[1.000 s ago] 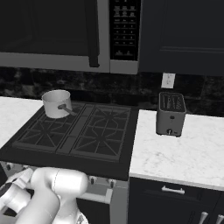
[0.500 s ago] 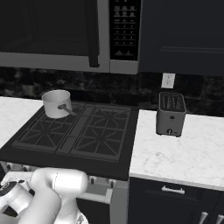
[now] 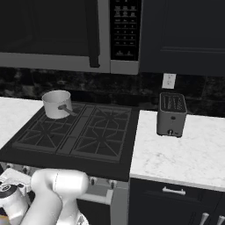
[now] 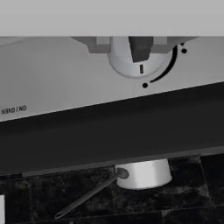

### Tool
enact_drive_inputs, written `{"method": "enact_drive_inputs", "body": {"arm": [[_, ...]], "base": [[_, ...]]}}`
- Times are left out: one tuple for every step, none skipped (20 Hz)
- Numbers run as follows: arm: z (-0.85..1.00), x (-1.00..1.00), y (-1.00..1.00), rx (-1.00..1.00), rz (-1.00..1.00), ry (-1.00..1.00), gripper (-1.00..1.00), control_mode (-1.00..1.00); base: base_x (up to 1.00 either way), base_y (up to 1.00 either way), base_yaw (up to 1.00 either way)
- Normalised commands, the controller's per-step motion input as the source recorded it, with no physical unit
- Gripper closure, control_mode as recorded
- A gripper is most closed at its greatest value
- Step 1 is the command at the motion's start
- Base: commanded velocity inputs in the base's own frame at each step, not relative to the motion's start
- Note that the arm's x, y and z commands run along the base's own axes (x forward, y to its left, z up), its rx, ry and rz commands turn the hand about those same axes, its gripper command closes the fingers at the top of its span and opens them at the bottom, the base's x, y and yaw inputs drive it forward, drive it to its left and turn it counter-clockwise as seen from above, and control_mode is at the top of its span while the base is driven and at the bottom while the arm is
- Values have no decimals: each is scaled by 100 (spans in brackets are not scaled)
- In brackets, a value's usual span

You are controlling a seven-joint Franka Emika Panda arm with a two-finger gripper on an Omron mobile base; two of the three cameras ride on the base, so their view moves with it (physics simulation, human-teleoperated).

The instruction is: Turn off the rear left burner of the stove.

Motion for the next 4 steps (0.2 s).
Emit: {"method": "enact_drive_inputs", "body": {"arm": [[0, 0, -3, 47, -32, -1, 100, -100], [3, 0, -2, 39, -31, 0, 100, -100], [0, 0, 0, 33, -32, 0, 100, -100], [7, 0, 0, 22, -30, 0, 100, -100]], "base": [[0, 0, 0], [0, 0, 0], [0, 0, 0], [0, 0, 0]]}}
